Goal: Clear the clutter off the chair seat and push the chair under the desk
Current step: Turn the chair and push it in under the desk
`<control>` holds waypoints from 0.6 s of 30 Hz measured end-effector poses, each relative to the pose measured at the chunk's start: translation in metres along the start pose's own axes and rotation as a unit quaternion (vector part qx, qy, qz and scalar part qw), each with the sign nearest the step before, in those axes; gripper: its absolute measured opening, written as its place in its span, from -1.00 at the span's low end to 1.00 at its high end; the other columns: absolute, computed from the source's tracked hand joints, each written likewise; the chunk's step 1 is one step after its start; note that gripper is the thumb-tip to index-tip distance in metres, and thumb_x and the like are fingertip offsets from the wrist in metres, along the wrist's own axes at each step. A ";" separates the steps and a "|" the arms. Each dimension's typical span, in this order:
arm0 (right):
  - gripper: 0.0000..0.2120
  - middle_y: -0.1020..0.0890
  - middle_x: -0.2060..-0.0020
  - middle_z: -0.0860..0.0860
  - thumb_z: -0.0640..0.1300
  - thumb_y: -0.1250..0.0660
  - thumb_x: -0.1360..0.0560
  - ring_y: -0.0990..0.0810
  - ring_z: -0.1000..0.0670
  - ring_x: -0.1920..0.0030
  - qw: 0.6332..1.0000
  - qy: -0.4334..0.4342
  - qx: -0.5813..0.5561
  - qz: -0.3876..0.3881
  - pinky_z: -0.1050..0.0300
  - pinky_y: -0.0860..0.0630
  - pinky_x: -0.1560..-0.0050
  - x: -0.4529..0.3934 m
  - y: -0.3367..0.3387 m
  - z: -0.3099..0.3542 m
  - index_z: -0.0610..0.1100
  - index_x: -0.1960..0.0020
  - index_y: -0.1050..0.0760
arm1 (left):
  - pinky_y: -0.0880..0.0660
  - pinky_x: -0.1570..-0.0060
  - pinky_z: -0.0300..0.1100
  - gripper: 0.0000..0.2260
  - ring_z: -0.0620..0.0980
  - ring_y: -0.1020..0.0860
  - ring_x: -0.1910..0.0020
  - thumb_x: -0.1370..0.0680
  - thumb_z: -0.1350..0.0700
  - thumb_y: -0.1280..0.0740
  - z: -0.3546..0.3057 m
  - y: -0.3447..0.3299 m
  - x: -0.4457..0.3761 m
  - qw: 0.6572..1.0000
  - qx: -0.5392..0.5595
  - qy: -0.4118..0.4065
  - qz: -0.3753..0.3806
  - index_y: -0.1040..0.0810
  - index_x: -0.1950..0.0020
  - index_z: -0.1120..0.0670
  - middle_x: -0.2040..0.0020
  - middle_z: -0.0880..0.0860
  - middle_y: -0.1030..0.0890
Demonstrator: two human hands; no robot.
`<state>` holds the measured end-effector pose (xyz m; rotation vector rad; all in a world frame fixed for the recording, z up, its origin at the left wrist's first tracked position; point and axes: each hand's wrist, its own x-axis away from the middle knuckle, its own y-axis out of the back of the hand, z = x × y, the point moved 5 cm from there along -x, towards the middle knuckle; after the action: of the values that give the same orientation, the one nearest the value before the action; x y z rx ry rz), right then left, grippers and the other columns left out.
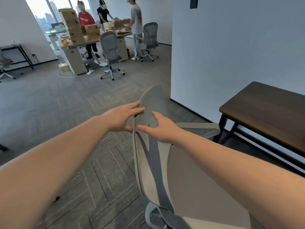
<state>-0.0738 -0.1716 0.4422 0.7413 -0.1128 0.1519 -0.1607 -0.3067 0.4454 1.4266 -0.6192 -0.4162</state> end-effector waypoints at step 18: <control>-0.49 -0.56 -0.07 -0.11 0.11 -0.33 -0.39 -0.54 -0.04 0.07 0.987 -0.146 -0.054 0.041 0.06 -0.55 0.11 -0.011 -0.016 -0.003 -0.11 -0.25 -0.38 | -0.32 -0.37 -0.14 -0.44 -0.16 -0.13 -0.52 -0.37 0.01 -0.48 -0.012 0.005 -0.041 0.975 -0.003 -0.206 -0.089 -0.43 -0.35 -0.04 -0.46 -0.14 -0.33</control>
<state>-0.0814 -0.1818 0.4274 0.6478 -0.4284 0.1127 -0.1853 -0.2719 0.4439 1.4048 -0.8224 -0.8698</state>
